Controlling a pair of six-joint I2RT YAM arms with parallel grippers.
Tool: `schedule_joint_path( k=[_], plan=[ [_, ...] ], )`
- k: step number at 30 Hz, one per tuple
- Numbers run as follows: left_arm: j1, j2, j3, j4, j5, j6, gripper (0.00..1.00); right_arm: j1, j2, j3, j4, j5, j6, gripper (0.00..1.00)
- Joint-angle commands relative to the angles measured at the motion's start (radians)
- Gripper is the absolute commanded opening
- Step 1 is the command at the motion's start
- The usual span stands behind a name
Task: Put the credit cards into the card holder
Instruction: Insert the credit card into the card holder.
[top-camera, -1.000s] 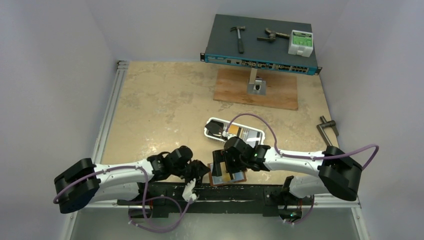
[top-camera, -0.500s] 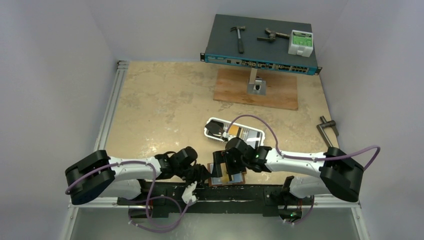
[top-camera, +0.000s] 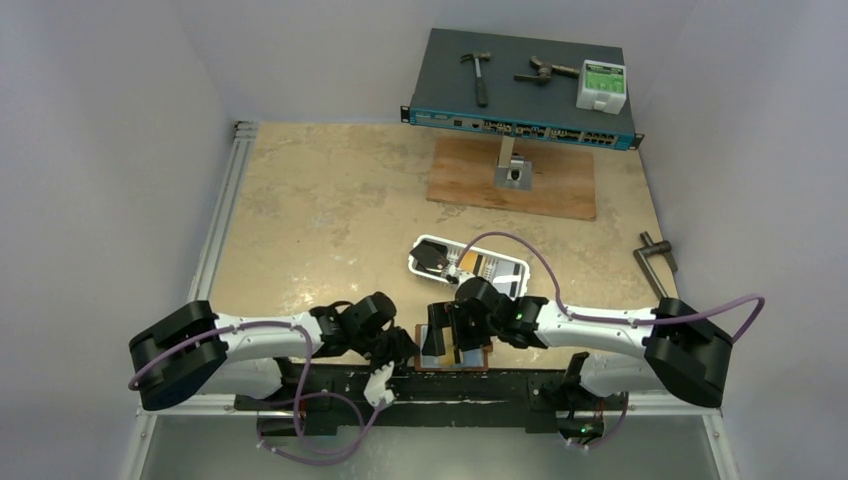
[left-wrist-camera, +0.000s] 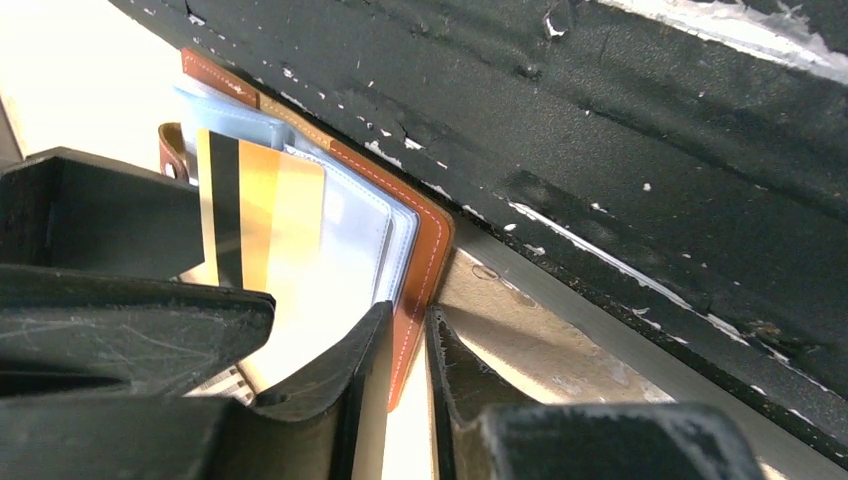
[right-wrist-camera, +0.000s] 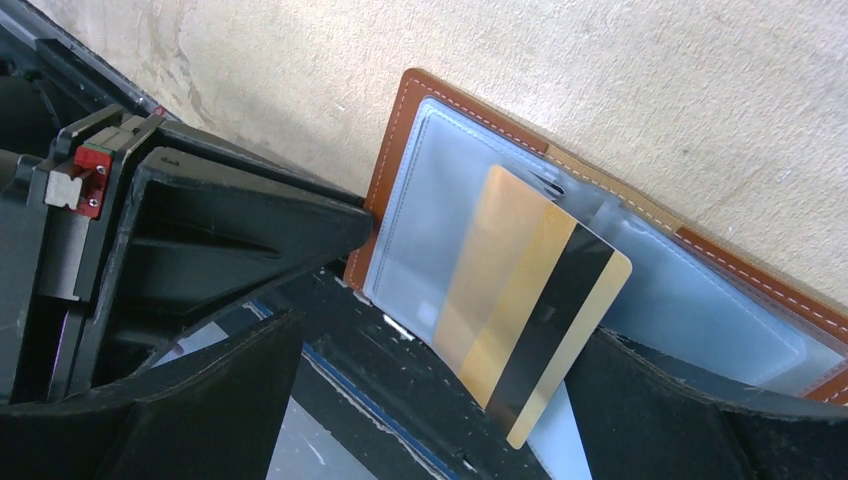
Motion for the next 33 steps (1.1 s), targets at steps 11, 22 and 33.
schedule_joint_path(
  k=[11, 22, 33],
  plan=[
    [-0.006, -0.108, -0.052, 0.154, 0.060, -0.050, 0.11, 0.005, -0.016, -0.021, 0.016, -0.037, 0.023, 0.99],
    [-0.006, -0.138, -0.033, 0.004, 0.085, 0.016, 0.12, 0.004, -0.042, -0.033, 0.002, -0.026, 0.028, 0.99],
    [-0.005, -0.080, 0.008, 0.044, 0.073, -0.012, 0.18, 0.004, -0.043, -0.048, 0.024, -0.038, 0.032, 0.99]
  ],
)
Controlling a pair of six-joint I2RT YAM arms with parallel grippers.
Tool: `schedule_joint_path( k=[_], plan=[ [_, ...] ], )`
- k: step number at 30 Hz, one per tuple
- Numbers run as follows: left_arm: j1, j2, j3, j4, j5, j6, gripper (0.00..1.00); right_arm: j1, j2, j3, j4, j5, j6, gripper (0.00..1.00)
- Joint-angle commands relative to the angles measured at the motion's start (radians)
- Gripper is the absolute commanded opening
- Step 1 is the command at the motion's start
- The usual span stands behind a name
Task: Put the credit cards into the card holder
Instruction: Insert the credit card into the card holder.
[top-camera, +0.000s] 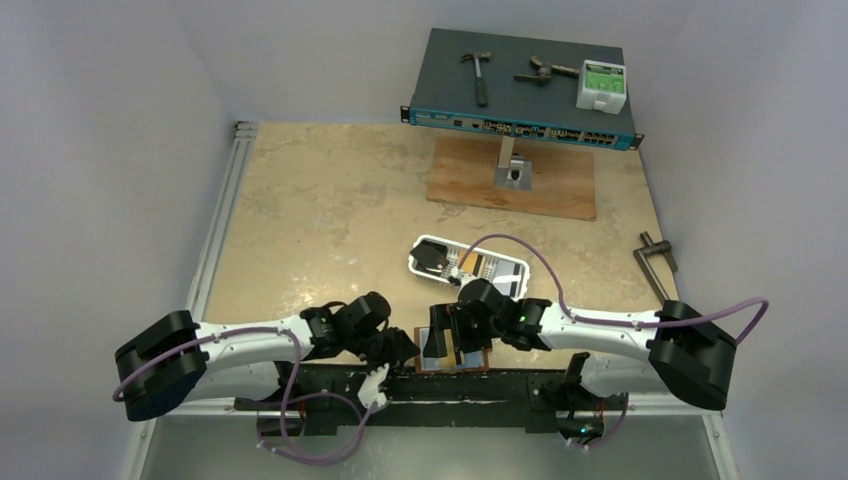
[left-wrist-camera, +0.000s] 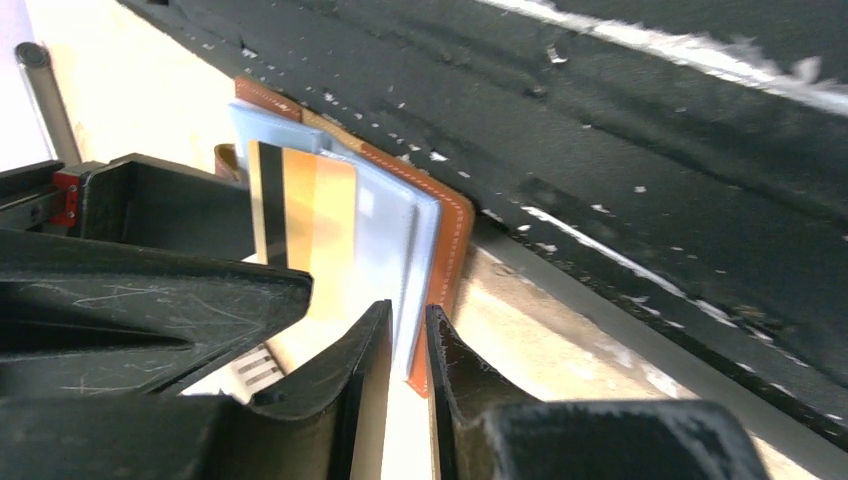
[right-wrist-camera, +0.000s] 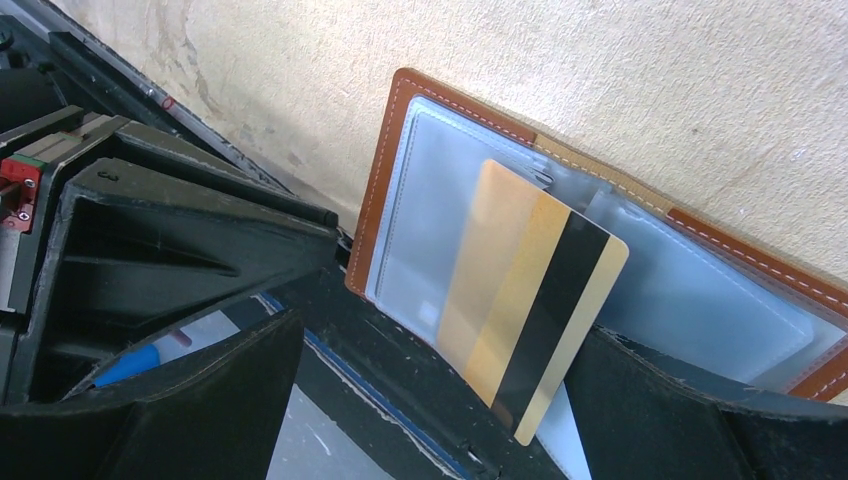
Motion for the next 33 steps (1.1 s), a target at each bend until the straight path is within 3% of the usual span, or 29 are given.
schedule_joint_path(
  k=[1, 3, 7, 18, 33],
  plan=[
    [-0.006, 0.054, 0.011, 0.191, 0.029, -0.058, 0.18, 0.004, -0.014, -0.020, 0.013, -0.021, 0.012, 0.99],
    [-0.006, 0.088, -0.005, 0.281, 0.022, -0.062, 0.17, 0.005, -0.018, -0.023, 0.013, -0.020, 0.017, 0.99],
    [-0.008, 0.127, -0.011, 0.283, 0.026, -0.056, 0.17, 0.005, -0.027, -0.026, 0.013, -0.017, 0.023, 0.99],
    [-0.010, 0.164, 0.043, -0.060, -0.011, 0.087, 0.20, 0.004, -0.026, -0.004, -0.007, -0.023, 0.017, 0.99],
    [-0.049, 0.259, 0.092, -0.170, -0.097, 0.067, 0.20, 0.004, -0.098, 0.031, -0.159, 0.007, 0.007, 0.99]
  ],
)
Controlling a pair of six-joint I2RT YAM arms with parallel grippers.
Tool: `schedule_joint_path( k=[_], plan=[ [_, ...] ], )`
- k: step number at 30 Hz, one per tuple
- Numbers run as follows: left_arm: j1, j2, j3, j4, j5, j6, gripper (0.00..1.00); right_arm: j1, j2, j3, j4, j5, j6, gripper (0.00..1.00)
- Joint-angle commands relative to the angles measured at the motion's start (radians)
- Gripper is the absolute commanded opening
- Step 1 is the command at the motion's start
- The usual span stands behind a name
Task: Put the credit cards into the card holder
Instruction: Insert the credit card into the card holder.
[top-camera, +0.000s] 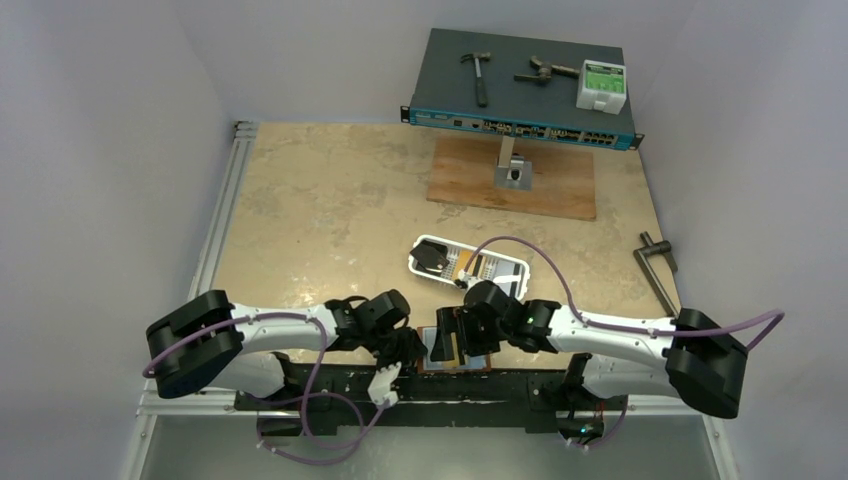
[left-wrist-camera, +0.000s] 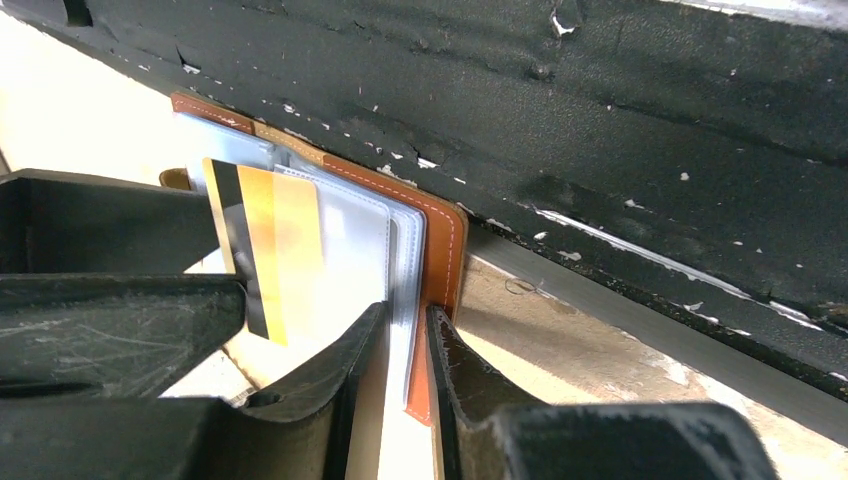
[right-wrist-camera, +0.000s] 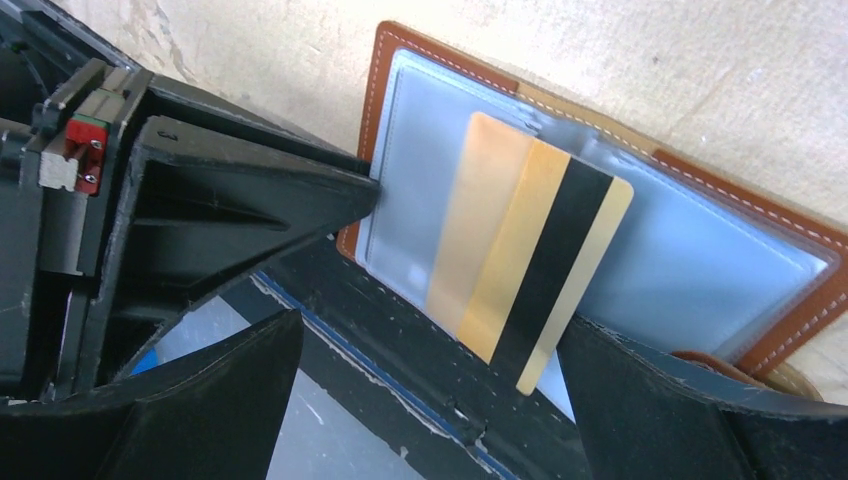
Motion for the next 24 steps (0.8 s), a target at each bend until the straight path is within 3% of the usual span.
schedule_joint_path(
  k=[1, 8, 24],
  plan=[
    [-0.022, 0.044, -0.028, -0.148, -0.054, -0.031, 0.20, 0.003, -0.031, 0.046, -0.084, 0.011, -0.008, 0.99],
    [-0.030, 0.040, -0.021, -0.171, -0.072, -0.046, 0.20, 0.002, -0.050, 0.060, -0.134, 0.038, -0.016, 0.99],
    [-0.042, 0.000, -0.071, -0.088, -0.073, -0.092, 0.20, 0.003, 0.056, 0.106, -0.051, 0.035, -0.049, 0.99]
  ],
)
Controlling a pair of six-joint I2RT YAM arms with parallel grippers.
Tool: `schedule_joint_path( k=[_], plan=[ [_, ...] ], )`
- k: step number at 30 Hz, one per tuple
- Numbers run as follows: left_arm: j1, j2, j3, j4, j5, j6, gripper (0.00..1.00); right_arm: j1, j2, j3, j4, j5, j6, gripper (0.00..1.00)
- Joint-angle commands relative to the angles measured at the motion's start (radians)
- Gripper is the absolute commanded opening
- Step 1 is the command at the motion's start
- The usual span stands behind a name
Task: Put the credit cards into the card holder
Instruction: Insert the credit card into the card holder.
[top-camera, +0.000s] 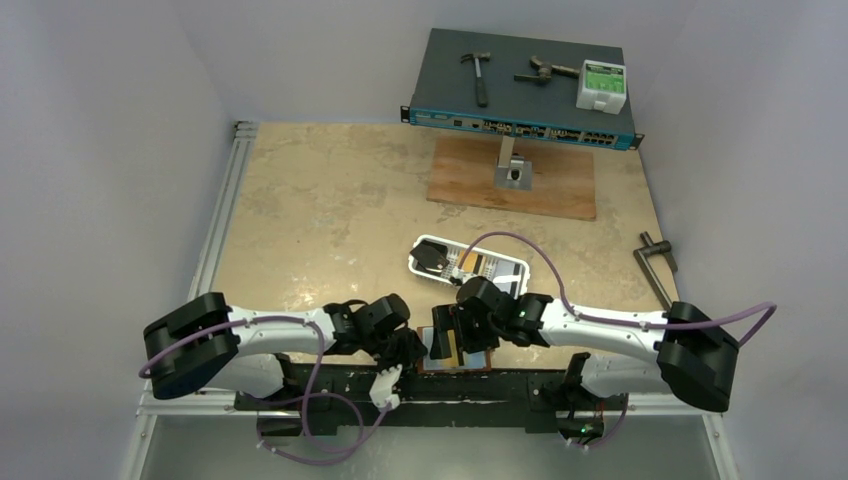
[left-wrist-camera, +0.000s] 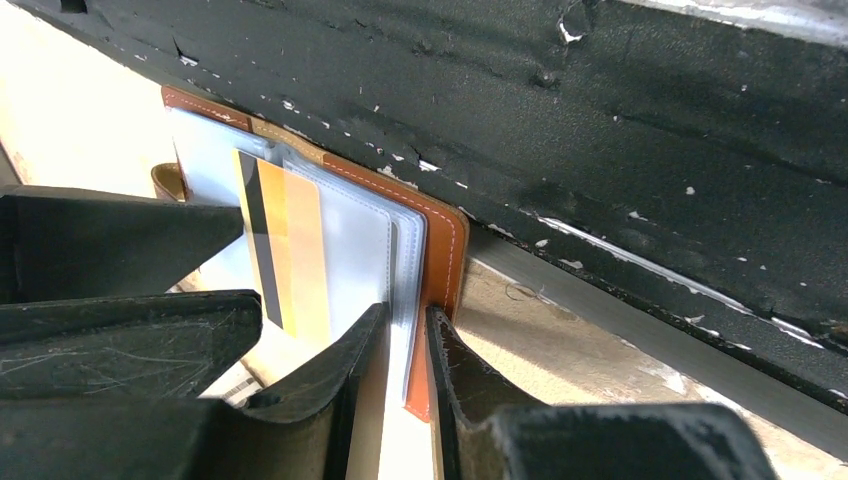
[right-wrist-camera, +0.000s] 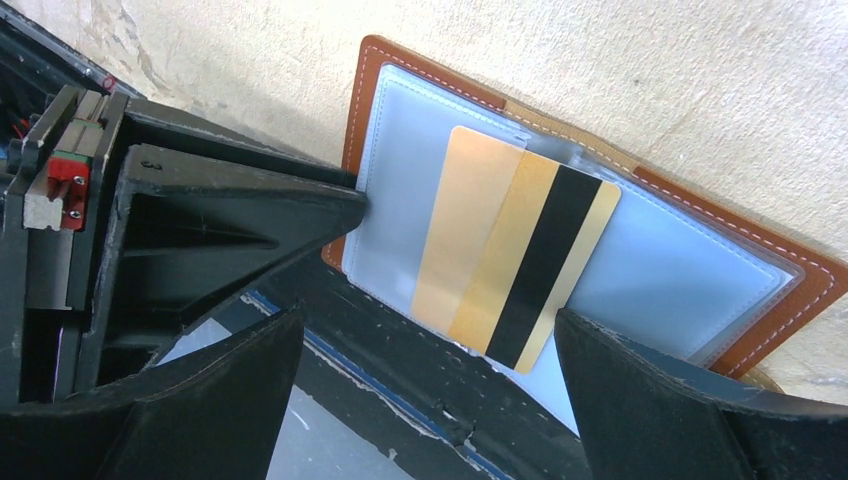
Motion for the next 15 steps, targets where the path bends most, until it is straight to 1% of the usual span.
schedule_joint_path(
  k=[1, 11, 15],
  plan=[
    [-0.007, 0.018, -0.057, -0.107, -0.019, -0.045, 0.20, 0.003, 0.009, 0.030, 0.054, 0.003, -0.004, 0.99],
    [-0.012, 0.003, -0.079, -0.056, -0.008, -0.057, 0.20, 0.005, 0.023, -0.003, 0.176, -0.048, 0.049, 0.99],
    [-0.019, -0.002, -0.084, -0.046, -0.010, -0.065, 0.20, 0.006, 0.001, -0.026, 0.191, -0.062, 0.066, 0.99]
  ],
)
